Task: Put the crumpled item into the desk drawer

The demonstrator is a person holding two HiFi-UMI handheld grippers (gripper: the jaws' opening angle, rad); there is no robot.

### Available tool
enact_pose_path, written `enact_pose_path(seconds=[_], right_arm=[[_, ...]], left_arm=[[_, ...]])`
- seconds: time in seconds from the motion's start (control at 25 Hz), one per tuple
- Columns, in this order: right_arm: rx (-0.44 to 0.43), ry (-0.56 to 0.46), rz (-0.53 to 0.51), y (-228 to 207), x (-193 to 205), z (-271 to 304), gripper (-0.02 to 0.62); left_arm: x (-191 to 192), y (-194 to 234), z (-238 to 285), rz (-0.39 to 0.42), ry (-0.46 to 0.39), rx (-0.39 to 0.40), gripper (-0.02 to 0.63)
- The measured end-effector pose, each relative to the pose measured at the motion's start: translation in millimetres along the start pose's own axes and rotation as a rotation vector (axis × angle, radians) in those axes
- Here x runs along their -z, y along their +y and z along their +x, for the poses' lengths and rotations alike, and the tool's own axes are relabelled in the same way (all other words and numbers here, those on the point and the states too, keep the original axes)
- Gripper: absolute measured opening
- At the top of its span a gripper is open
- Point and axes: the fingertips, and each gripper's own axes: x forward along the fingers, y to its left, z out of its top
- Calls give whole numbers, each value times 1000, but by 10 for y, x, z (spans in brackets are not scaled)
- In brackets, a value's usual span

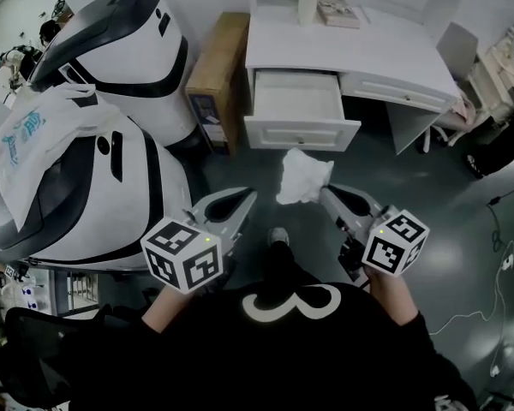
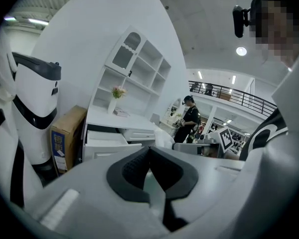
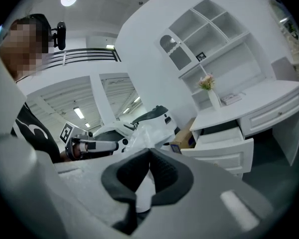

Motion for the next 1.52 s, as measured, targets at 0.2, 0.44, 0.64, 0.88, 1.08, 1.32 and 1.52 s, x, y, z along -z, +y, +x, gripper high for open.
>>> enact_pose_path(seconds=[0.2, 0.44, 0.64, 0.88, 1.08, 1.32, 1.52], right_arm=[[-11, 14, 30, -575, -311, 476, 5], [38, 23, 71, -1368, -694, 822, 3], [51, 23, 59, -1709, -917, 970, 3], [74, 19, 34, -1837, -1056, 973, 3], [94, 7, 18, -1867, -1133, 916, 3], [127, 7, 5, -2012, -1221, 945, 3], [152, 22, 20, -2261, -1255, 1109, 5]], left_arm=[[-292, 483, 651, -9, 55, -5, 11], [-685, 856, 1447, 8, 99, 20, 11], [-918, 1018, 1855, 28, 89, 35, 11], [-1013, 1075, 1993, 32, 75, 46, 11], [-1037, 1047, 2048, 39, 72, 67, 11], [-1084, 1116, 2199, 34, 82, 91, 11], [-1107, 1295, 2448, 24, 110, 110, 11]])
